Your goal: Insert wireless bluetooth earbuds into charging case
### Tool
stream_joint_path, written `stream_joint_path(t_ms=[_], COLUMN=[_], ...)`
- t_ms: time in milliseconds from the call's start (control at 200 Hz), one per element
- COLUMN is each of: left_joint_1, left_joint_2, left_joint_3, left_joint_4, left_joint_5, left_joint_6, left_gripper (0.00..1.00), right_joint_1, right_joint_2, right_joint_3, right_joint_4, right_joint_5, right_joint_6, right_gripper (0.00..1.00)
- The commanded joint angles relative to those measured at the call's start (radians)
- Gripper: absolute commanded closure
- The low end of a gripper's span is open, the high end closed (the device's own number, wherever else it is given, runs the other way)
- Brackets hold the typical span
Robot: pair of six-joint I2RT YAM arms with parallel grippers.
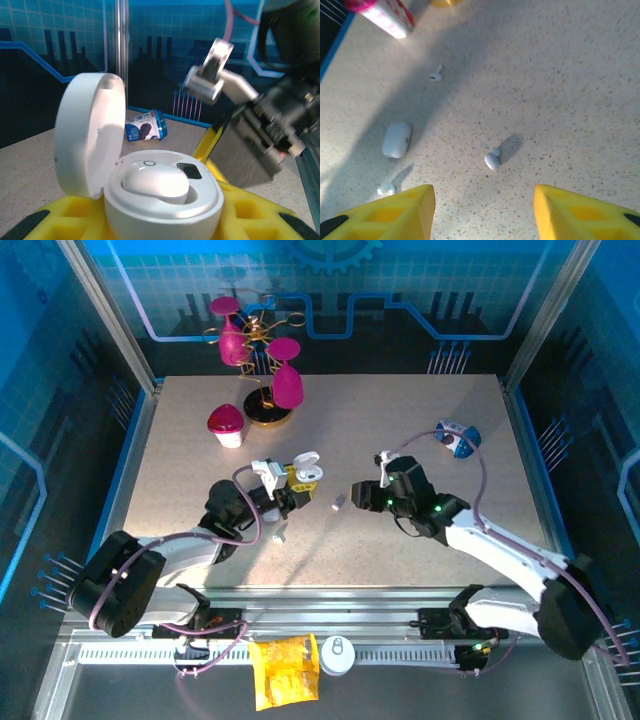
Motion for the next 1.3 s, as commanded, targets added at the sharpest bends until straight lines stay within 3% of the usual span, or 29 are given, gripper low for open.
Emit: stream_joint_path(t_ms=[0,480,846,1296], left_joint_1=[0.019,0.035,0.036,0.036], left_joint_2=[-0.038,-0.142,-0.213,-0.239], left_joint_3=[-0.019,-0.048,-0.044,-0.047], left_joint_4=[0.004,-0.073,-0.140,-0.176], left_joint_5=[0.026,0.030,0.017,0.013], left_joint_6=[-0.021,-0.011,0.004,0.016], left_gripper=[0.73,0.73,0.73,0.73], right_joint_1=[-0.005,0.055,0.133,0.097], right_joint_2=[0.113,0.517,0.550,0.585], right_joint_3=[0.008,0.281,0.267,0.254], right_joint_4=[0.057,-0.086,-0.039,-0.034], right_joint_5=[-0.070,-0.078,-0.128,-0.087], right_joint_6=[-0.001,-0.097,-0.002,-0.001], right_gripper=[0.46,0.54,0.54,0.54])
